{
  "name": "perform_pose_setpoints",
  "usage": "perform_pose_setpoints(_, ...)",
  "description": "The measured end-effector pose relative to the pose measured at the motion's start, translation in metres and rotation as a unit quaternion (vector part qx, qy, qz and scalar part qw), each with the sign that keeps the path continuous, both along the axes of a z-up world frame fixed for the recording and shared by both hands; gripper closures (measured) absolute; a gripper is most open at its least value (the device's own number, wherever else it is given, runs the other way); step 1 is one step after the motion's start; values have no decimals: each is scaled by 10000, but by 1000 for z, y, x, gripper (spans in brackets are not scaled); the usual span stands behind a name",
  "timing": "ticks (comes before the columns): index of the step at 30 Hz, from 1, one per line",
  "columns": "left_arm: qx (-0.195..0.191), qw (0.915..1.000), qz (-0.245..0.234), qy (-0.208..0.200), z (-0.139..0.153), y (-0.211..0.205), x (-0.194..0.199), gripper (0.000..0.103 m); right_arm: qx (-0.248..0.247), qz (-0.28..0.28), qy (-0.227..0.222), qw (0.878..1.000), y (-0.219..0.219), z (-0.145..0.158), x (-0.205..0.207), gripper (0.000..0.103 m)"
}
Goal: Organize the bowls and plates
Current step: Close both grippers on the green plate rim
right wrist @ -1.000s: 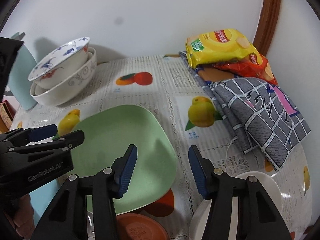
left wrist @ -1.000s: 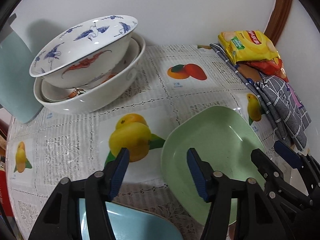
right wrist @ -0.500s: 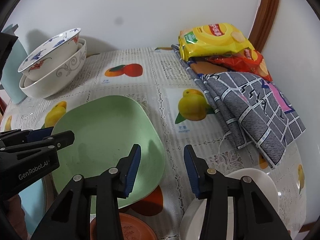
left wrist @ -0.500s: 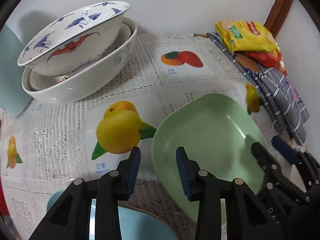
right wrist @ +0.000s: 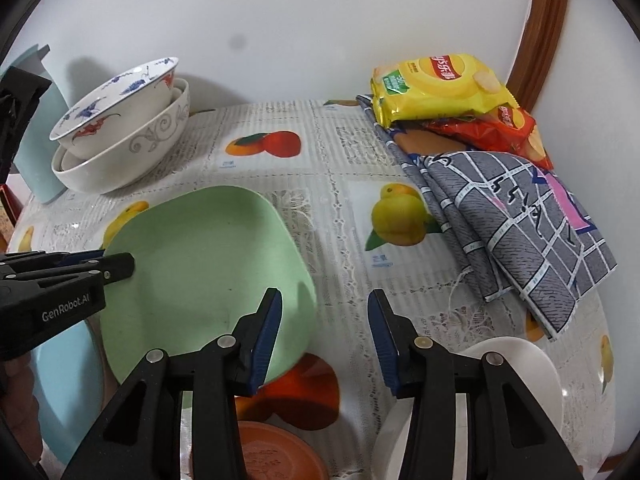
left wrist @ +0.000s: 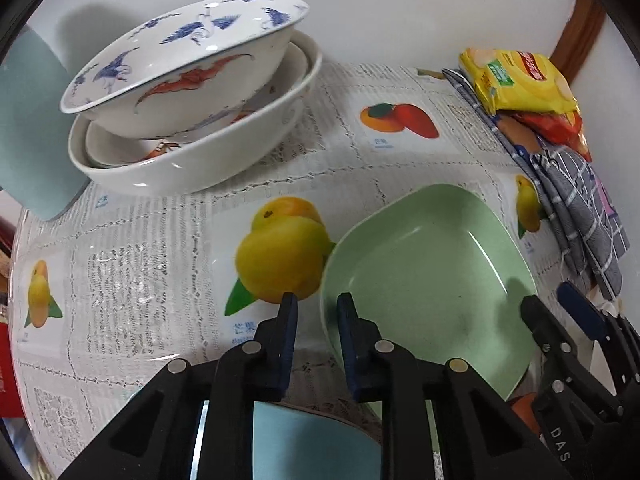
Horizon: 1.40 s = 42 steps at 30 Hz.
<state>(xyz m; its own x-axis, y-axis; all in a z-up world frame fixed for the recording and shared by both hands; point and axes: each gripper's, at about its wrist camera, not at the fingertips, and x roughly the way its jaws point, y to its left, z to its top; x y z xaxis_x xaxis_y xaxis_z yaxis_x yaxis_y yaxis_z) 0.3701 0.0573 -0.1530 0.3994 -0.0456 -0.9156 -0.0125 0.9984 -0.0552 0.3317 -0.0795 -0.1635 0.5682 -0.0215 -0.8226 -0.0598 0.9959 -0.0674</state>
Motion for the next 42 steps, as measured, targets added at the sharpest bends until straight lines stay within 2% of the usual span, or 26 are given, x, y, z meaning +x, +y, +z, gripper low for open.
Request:
perform_pose_setpoints(4, -24, 9999, -96, 89, -5, -5, 2, 83, -38, -26, 139, 9999, 3, -8, 3, 59)
perform_pose_setpoints(9, -70, 9999, -120, 90, -6, -6, 3, 83, -185, -129, 94, 9997, 6, -10, 3, 59)
perform_pose_setpoints(11, -140, 9998, -115, 38, -6, -5, 3, 83, -200, -126, 79, 9997, 7, -11, 3, 63)
perform_pose_setpoints(14, -269, 9995, -168, -11, -6, -6, 2, 83, -358, -190, -25, 9992, 8, -12, 3, 78)
perform_pose_setpoints(15, -314, 9993, -188, -41, -5, -6, 2, 84, -416, -206, -86, 9989, 7, -12, 3, 87)
perform_pose_setpoints(16, -369, 9991, -214, -62, -4, -6, 1, 88, -393, -176, -108, 9990, 6, -11, 4, 94)
perform_pose_setpoints(21, -391, 9989, -186, -176, 3, -3, -2, 92, -236, -227, -157, 9993, 2, -9, 5, 96)
perform_pose_setpoints(28, -574, 9979, -98, -295, 16, 8, -7, 93, 329, -257, -253, 9988, -8, 1, 3, 98)
perform_pose_setpoints(42, -306, 9990, -63, -316, 24, 4, -16, 93, 668, -247, -483, 9963, -15, 20, -7, 98)
